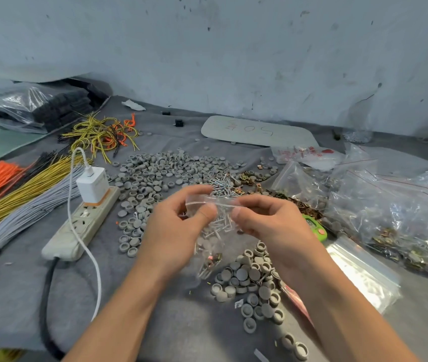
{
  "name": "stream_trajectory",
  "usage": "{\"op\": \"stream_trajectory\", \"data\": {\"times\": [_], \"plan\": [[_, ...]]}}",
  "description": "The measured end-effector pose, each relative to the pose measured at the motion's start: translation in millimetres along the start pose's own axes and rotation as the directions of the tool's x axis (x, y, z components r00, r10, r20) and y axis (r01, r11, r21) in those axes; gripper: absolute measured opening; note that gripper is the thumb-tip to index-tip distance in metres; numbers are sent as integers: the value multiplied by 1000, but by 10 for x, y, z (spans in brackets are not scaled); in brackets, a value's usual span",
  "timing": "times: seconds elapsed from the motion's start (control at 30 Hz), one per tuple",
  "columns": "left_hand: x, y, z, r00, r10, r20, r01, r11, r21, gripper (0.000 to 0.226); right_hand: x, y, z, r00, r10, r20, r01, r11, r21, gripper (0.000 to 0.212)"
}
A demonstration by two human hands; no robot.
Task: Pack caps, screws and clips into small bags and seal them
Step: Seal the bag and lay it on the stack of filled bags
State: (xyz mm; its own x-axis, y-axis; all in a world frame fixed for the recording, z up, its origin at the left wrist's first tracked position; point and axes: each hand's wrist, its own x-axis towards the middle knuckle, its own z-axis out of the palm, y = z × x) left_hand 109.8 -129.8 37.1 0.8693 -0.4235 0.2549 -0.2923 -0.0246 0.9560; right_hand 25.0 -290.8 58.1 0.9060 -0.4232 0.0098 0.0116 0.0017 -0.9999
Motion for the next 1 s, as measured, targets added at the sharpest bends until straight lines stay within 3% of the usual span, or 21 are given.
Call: {"op": "stream_trajectory", "data": {"times": [0.13, 0.33, 0.47, 0.6, 0.8, 1.0], "plan": [[29, -12, -53, 986, -66, -153, 52, 994, -93, 17, -11, -10, -33, 997, -10, -71, 13, 999, 39, 13], [11, 40, -35, 975, -149, -166, 111, 969, -219, 9, -1, -26, -46, 993, -10, -117, 14, 1000, 28, 14], [-13, 63, -68, 971, -132, -199, 88, 972, -218, 21, 2, -22, -47, 997, 24, -80, -27, 999, -31, 7], [-26, 88, -85, 972, -132, -192, 81, 965, -251, 25, 6, -5, -48, 997, 28, -78, -34, 996, -77, 12], [-36, 124, -98, 978, -107, -180, 58, 964, -260, 18, -21, -64, -89, 998, 54, -34, -47, 983, 176, 5], [-29, 133, -70, 979, -126, -162, 72, 950, -302, 14, -2, -97, -68, 994, 104, -20, -97, 969, 226, 13]]}}
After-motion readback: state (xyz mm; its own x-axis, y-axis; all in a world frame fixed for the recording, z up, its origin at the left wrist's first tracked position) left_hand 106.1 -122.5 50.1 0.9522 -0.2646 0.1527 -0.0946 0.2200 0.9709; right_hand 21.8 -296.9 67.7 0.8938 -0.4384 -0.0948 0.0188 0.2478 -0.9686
